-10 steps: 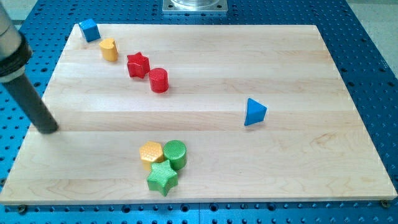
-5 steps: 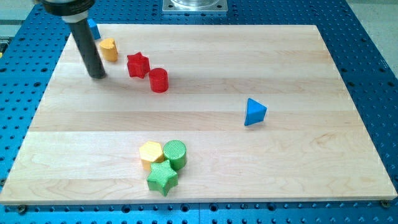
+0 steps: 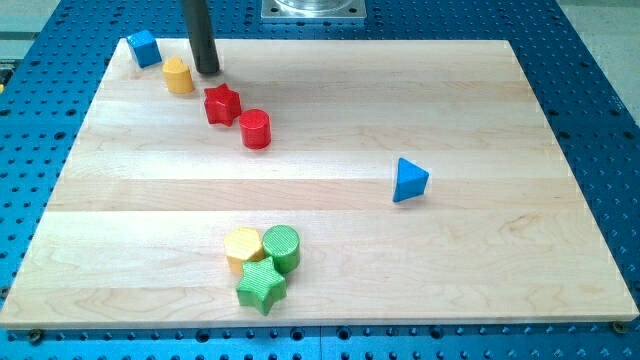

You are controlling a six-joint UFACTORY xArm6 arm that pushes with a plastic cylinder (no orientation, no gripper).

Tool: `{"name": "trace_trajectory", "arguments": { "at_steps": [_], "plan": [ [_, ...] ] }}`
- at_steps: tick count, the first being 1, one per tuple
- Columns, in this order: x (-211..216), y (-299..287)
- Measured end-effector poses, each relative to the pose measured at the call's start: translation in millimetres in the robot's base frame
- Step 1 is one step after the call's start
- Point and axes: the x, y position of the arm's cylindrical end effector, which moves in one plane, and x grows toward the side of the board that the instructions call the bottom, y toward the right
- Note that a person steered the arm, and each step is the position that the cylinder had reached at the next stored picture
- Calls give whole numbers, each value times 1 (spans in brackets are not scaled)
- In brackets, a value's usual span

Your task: Drag the heart at the bottom left of the green star

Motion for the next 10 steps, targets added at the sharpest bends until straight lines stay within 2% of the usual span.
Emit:
{"name": "trace_trajectory", "arguments": {
  "at_steps": [2,3,8,10],
  "plan": [
    [24,-55],
    [62,-55],
    [179,11],
    [187,17]
  ]
}}
